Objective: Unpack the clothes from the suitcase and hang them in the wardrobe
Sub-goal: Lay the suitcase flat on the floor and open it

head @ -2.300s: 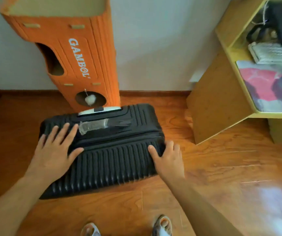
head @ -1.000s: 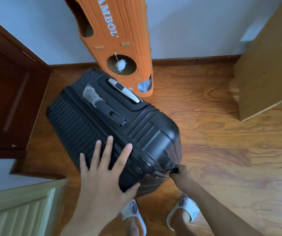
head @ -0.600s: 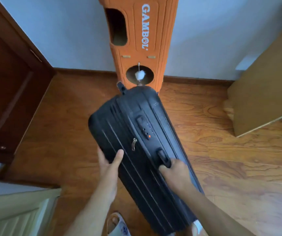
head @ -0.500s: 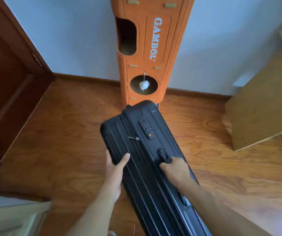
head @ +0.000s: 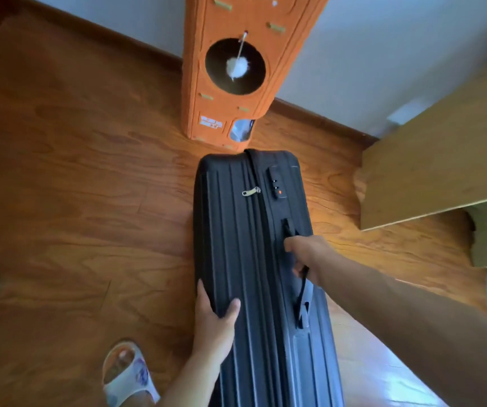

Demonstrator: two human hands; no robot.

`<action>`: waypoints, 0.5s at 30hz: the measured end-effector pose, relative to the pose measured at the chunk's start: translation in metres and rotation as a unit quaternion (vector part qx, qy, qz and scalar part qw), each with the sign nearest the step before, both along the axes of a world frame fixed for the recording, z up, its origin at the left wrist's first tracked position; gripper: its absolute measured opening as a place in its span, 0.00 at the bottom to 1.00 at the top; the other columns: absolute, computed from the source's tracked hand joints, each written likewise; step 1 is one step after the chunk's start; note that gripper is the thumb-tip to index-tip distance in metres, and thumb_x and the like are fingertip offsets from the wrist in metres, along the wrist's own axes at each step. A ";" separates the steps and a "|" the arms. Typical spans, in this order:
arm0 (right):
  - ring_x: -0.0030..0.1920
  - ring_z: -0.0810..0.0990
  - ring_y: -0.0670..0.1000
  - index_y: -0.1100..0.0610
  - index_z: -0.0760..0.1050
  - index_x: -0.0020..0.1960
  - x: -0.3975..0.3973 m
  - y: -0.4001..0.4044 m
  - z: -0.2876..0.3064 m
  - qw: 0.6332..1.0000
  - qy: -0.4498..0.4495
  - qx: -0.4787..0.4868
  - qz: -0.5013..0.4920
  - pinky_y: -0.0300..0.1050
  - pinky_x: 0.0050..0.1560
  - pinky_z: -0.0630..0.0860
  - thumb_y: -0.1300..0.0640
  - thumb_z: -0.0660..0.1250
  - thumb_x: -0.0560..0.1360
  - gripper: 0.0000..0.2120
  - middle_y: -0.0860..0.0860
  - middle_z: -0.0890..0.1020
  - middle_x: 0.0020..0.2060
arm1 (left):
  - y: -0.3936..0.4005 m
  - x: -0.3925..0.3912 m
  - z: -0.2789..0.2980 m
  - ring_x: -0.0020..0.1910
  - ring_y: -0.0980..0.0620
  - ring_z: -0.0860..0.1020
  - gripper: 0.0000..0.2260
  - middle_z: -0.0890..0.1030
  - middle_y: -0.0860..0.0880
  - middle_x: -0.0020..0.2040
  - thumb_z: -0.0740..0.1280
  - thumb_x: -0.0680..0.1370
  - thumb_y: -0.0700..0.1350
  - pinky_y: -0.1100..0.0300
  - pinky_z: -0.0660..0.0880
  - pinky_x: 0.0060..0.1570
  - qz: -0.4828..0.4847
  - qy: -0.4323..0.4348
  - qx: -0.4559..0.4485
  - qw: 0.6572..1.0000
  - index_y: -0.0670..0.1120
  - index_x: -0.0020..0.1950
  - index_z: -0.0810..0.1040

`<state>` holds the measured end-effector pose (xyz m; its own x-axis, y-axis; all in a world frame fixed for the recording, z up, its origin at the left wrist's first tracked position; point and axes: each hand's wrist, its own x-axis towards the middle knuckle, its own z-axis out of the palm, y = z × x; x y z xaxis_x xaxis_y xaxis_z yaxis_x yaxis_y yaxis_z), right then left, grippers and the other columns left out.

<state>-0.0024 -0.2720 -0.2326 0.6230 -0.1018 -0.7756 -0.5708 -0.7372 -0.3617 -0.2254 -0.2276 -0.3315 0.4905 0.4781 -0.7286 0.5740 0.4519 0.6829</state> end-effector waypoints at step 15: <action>0.78 0.47 0.62 0.43 0.32 0.79 0.005 -0.133 -0.039 0.923 -0.071 -0.128 0.356 0.60 0.76 0.56 0.28 0.64 0.70 0.53 0.50 0.39 0.79 | -0.020 0.079 0.018 0.79 0.41 0.61 0.37 0.57 0.47 0.82 0.62 0.83 0.56 0.43 0.63 0.75 -0.152 0.140 0.145 0.967 0.56 0.83 0.42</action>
<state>0.0022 -0.4054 -0.2718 0.6963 0.2038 -0.6882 0.1303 -0.9788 -0.1581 -0.1460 -0.2471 -0.3136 0.4431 0.5466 -0.7105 0.8317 0.0450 0.5533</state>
